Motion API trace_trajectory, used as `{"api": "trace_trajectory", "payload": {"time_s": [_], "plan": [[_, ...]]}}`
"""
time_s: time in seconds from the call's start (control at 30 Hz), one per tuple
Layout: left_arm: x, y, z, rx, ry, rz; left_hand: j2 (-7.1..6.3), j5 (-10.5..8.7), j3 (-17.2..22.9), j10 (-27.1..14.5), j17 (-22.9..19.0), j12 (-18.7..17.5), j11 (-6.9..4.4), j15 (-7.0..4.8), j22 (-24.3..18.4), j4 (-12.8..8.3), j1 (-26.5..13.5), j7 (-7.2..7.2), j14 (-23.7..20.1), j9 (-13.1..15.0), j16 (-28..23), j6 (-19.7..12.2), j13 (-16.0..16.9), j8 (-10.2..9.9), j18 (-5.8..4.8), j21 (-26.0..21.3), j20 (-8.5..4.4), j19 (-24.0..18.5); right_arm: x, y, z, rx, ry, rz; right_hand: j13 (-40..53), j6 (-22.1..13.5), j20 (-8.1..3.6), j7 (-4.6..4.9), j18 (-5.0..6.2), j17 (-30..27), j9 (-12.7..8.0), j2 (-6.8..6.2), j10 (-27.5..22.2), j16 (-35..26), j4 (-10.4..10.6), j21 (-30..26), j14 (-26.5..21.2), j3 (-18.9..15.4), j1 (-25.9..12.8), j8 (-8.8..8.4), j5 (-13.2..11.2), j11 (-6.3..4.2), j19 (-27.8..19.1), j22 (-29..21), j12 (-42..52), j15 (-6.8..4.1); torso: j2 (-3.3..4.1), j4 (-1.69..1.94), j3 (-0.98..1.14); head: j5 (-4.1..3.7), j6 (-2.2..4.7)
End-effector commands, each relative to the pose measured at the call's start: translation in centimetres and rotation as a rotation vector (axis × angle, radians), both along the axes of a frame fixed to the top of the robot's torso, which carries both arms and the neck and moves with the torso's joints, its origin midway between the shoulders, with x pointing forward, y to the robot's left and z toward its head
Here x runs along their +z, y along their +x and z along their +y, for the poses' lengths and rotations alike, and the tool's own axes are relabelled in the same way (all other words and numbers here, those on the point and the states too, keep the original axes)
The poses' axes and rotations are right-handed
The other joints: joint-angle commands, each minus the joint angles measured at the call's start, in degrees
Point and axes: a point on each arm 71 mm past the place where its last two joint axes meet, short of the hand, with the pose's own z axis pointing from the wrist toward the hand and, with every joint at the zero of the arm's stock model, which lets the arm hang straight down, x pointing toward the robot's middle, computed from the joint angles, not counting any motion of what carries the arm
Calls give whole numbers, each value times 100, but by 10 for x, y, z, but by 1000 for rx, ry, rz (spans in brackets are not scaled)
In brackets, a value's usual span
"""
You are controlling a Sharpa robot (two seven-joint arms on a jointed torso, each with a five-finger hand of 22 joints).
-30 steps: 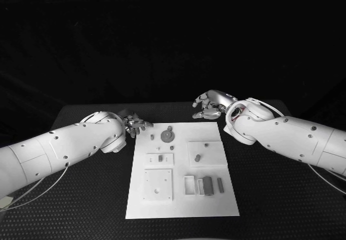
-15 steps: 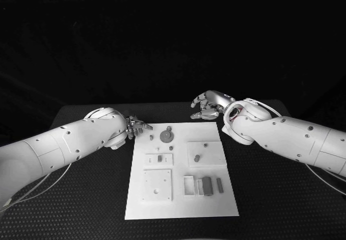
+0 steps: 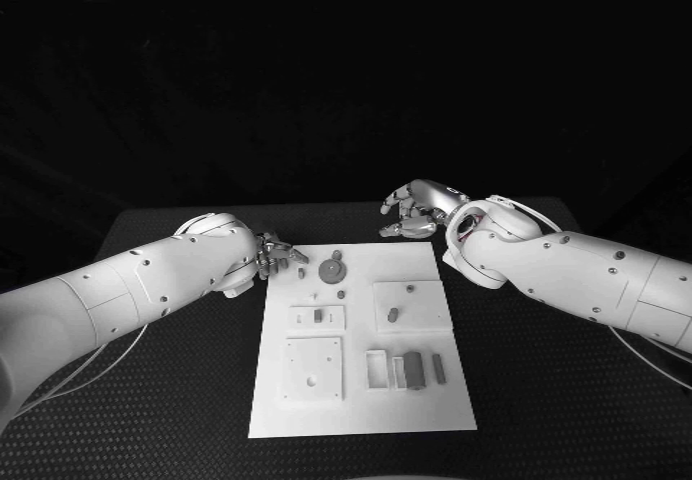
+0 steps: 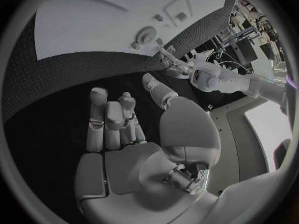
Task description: Assemble the parts on the task board
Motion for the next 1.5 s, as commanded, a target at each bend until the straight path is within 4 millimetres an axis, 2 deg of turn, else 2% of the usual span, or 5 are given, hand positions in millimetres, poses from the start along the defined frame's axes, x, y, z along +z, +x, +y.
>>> {"api": "trace_trajectory", "payload": {"time_s": [0.03,0.73,1.1,1.43,1.5], "plan": [[-3,-1,-5,-36,6,21,133,-11,-47,-19,10,-3,-9,3,16,-75,44,-18,-27,-9,7,6,10,-6,7,-28,16,-15,0,0,2,11,-4,3,-10,-147,-17,172,173,-9,-7,-10,-32,-3,23,-19,-39,5,-42,33,-9,1,31,92,39,10,-3,7,1,3,1],[-12,0,-11,-42,-7,27,265,-8,-127,-19,10,-4,-16,10,36,-247,134,-26,-31,-28,9,47,9,6,6,-53,21,-4,0,0,2,13,-4,4,-12,-148,-17,172,173,-10,-8,-9,-32,-2,23,-19,-38,4,-41,33,-9,1,31,93,41,10,1,4,3,-20,-6],[-19,-1,-13,-46,-5,42,481,-6,-147,-13,9,-6,-22,12,60,-447,263,-34,-28,-50,11,84,6,14,1,-77,25,9,0,0,1,10,8,2,-22,-156,-9,175,173,-20,-10,-22,-63,-26,23,-42,-66,6,-47,30,-10,4,-2,88,22,15,0,-4,1,-29,-10],[-19,-2,-13,-45,-3,40,618,-6,-145,-3,8,-4,-26,13,75,-575,334,-38,-20,-61,14,108,5,23,-3,-89,26,22,-2,2,1,15,29,22,-1361,-263,518,282,-46,-1106,11,-82,-734,-2272,55,-1495,-900,267,-174,44,-11,118,-1253,-643,-1675,171,-2,10,1,-42,-18],[-19,-2,-12,-45,-3,41,639,-6,-143,0,9,-3,-27,12,78,-592,343,-40,-17,-62,15,112,5,25,-3,-89,26,27,-2,2,1,19,31,28,-1763,-265,643,340,-155,-1380,28,-60,-953,-2896,39,-1878,-1289,338,-230,65,27,194,-1700,-824,-2197,299,-2,11,-1,-41,-21]]}}
